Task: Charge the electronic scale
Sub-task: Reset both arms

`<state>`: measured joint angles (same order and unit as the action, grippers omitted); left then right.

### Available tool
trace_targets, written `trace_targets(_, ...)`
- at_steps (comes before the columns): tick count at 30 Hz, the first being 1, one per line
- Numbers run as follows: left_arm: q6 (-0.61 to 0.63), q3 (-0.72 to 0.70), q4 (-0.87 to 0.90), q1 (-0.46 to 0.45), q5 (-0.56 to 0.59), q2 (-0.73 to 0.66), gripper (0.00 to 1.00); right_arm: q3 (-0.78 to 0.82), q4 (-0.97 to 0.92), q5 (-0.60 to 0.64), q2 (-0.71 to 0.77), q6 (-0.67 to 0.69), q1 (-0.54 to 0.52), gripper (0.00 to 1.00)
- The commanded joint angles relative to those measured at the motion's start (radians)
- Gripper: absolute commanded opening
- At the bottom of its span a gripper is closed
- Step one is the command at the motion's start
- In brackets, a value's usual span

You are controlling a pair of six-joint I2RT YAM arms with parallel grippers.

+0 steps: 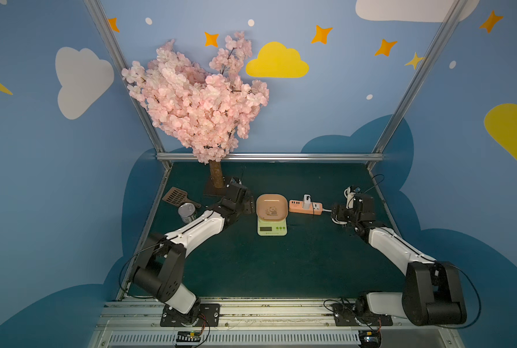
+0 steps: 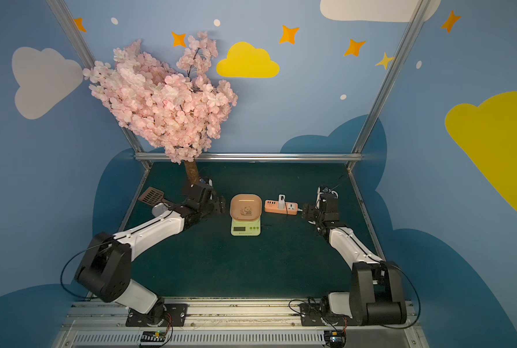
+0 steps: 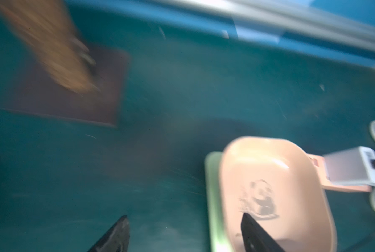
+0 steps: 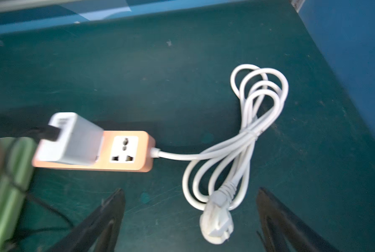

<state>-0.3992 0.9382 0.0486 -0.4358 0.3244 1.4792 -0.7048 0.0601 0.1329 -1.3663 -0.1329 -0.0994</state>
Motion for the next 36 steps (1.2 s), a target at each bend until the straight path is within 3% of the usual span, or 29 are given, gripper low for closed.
trace_targets(1, 0.255, -0.194, -0.216, 0.068, 0.221, -0.132, 0.85, 0.007, 0.087, 0.111, -0.045, 0.031, 0.018, 0.94)
trace_targets(4, 0.368, -0.413, -0.459, 0.151, 0.285, -0.244, 0.90, 0.079, 0.215, 0.146, -0.051, 0.047, 0.028, 0.94)
trace_targets(8, 0.429, -0.620, -0.687, 0.288, 0.193, -0.294, 0.96, 0.139, 0.335, 0.116, -0.065, 0.048, 0.048, 0.94)
trace_targets(14, 0.417, -0.702, -0.948, 0.393, 0.022, -0.182, 1.00, 0.186, 0.418, 0.060, -0.068, 0.077, 0.050, 0.94)
trace_targets(19, 0.425, -0.634, -0.839, 0.418, -0.045, -0.157, 1.00, 0.269, 0.612, 0.002, -0.110, 0.101, 0.048, 0.95)
trace_targets(23, 0.437, -0.650, -0.851, 0.418, -0.124, -0.173, 1.00, 0.250, 0.547, -0.011, -0.100, 0.120, 0.047, 0.95)
trace_targets(26, 0.401, -0.697, -0.964, 0.422, -0.262, -0.164, 0.99, 0.246, 0.546, -0.010, -0.101, 0.125, 0.045, 0.95)
trace_targets(33, 0.408, -0.638, -1.173, 0.421, -0.196, 0.128, 1.00, 0.245, 0.546, -0.007, -0.100, 0.127, 0.044, 0.95)
trace_targets(35, 0.357, -0.569, -0.894, 0.420, -0.115, 0.047, 1.00, 0.246, 0.546, -0.004, -0.101, 0.127, 0.041, 0.95)
trace_targets(36, 0.349, -0.543, -0.878, 0.421, -0.094, 0.058, 1.00, 0.246, 0.546, -0.004, -0.101, 0.128, 0.041, 0.95)
